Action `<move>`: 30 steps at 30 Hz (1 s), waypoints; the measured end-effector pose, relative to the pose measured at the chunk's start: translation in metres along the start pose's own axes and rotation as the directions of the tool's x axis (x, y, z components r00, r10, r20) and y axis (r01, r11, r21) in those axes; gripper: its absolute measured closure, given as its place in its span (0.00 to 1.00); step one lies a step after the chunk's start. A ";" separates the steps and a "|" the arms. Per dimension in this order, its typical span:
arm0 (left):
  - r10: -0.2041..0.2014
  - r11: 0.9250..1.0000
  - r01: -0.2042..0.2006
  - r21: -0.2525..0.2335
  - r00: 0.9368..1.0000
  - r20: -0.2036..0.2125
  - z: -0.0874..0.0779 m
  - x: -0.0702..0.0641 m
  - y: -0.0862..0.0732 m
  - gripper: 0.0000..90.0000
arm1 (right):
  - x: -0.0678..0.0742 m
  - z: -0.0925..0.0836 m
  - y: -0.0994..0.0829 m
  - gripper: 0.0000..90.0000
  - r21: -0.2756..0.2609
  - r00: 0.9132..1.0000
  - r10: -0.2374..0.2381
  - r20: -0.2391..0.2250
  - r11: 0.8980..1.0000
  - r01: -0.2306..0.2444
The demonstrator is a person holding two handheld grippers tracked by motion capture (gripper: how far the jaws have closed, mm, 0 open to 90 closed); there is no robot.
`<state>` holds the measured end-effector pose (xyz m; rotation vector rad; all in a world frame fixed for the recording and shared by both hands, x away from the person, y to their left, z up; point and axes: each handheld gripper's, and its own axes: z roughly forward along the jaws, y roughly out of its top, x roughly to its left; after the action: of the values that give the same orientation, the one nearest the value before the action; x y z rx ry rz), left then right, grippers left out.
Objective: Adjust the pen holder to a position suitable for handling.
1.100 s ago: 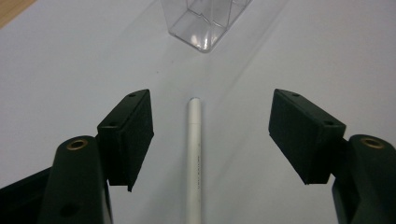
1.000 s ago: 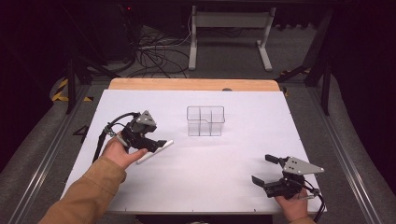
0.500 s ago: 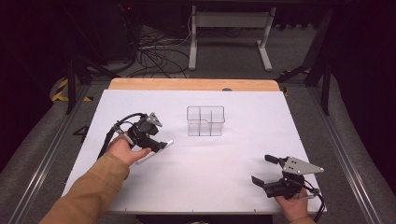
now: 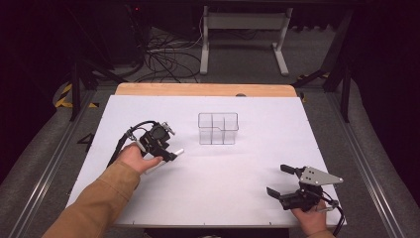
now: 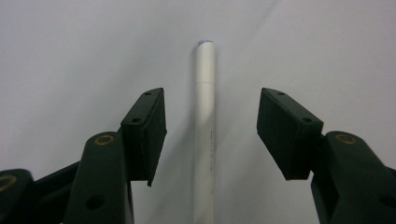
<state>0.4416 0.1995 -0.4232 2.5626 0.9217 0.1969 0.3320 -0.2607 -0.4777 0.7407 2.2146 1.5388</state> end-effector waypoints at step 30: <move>0.072 0.985 -0.062 0.159 0.996 -0.060 0.017 -0.006 0.007 0.78 | 0.000 0.000 0.000 0.05 0.005 1.000 0.002 -0.004 1.000 -0.002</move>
<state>0.4453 0.1848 -0.4356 2.7492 0.9087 0.2385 0.3321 -0.2603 -0.4780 0.7421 2.2223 1.5371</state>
